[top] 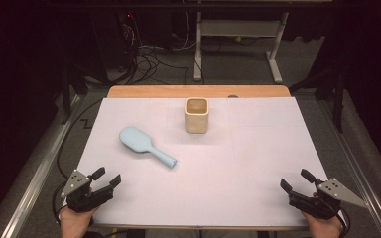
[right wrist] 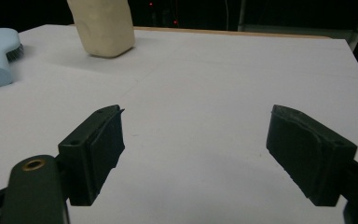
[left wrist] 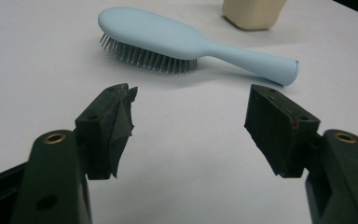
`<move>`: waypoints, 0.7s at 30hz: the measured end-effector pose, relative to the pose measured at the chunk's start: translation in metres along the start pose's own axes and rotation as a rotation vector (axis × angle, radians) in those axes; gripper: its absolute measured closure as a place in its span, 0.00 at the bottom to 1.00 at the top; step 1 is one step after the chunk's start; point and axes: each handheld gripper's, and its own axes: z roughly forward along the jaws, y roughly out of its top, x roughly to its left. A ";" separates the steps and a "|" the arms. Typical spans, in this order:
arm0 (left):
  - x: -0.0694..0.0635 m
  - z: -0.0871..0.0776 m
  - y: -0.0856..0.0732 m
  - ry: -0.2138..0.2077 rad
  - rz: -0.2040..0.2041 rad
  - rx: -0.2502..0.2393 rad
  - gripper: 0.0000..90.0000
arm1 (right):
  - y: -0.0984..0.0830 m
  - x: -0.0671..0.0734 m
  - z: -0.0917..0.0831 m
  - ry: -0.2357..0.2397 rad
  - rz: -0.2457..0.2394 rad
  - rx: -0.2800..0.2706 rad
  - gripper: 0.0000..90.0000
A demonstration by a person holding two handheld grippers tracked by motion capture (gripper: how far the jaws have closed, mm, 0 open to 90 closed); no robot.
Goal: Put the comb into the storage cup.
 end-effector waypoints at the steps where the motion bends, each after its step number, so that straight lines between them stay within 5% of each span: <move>1: -0.001 0.000 0.000 0.000 0.000 0.000 0.36 | 0.000 0.000 0.000 0.000 -0.001 0.000 0.22; 21: -0.002 -0.002 0.000 -0.001 -0.002 -0.010 0.35 | 0.000 0.000 0.000 0.003 0.004 -0.003 0.22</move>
